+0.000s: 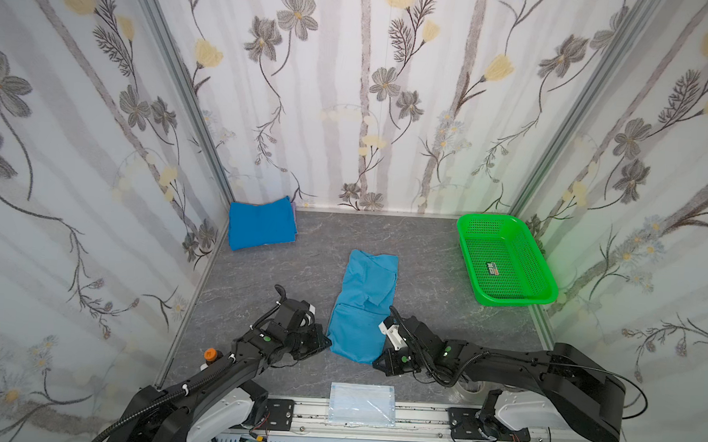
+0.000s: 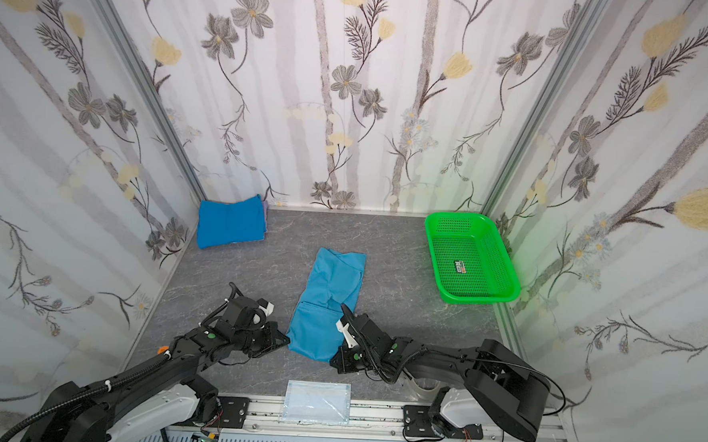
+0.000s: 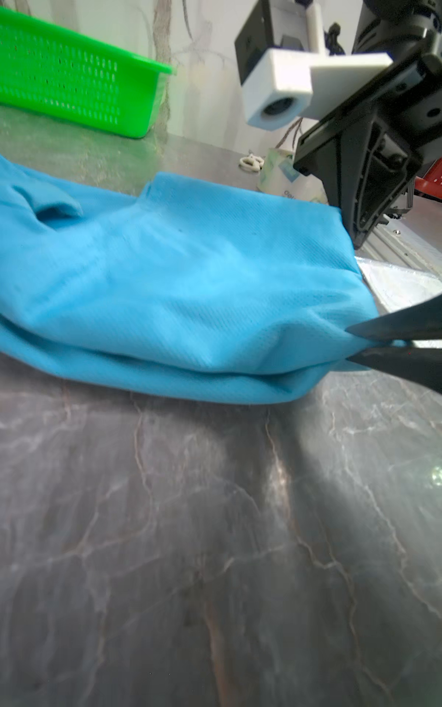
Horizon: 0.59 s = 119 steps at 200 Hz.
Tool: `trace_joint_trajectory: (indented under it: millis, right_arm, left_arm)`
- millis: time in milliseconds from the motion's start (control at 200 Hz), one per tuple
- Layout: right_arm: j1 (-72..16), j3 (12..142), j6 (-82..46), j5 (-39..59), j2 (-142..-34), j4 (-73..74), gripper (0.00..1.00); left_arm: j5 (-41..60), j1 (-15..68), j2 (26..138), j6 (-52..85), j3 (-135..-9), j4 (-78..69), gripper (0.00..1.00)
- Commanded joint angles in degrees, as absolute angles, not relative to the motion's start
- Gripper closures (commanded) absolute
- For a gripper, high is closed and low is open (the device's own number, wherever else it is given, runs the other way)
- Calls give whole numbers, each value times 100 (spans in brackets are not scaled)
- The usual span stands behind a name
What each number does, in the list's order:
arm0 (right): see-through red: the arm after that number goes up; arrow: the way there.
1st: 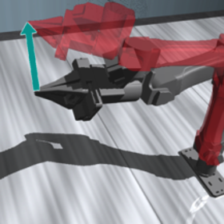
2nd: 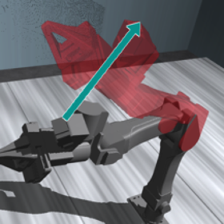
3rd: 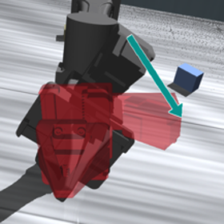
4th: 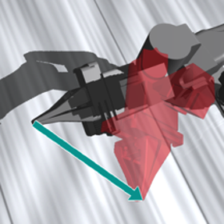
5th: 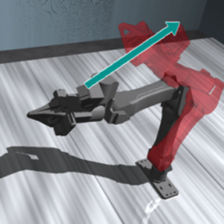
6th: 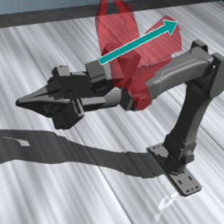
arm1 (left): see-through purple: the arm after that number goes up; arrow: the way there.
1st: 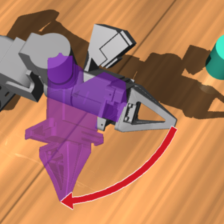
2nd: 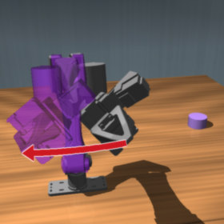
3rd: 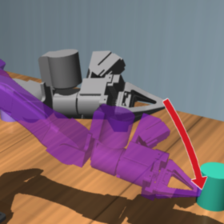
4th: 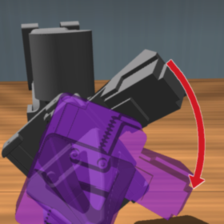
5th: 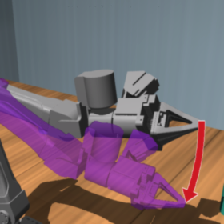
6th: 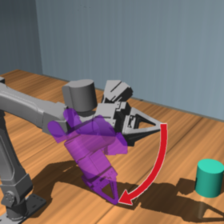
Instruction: Fold and stack the t-shirts
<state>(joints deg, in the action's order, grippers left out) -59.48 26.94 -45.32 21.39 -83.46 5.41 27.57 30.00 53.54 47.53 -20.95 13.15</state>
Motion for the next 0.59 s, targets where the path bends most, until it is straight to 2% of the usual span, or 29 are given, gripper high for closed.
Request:
trace_joint_trajectory:
  millis: [0,115,270,420,590]
  right_arm:
    - [-6147,2843,-4336,2500,-7849,-352,100]
    - [-6148,3056,-4346,2605,-7237,-907,100]
    - [-5305,3260,-4131,3126,-6812,-1125,100]
    - [-4219,3723,-3625,3622,-6829,-1441,100]
    - [-3168,3991,-3164,4206,-7488,-1407,100]
  left_arm:
    - [2536,3127,4959,4816,-2431,2440,100]
    - [2324,3349,4581,5112,-2796,3005,100]
    - [2334,3462,4939,5184,-3462,2767,100]
    - [2427,3483,6258,4533,-4799,2574,100]
    - [2836,3432,8357,3784,-6605,2472,100]
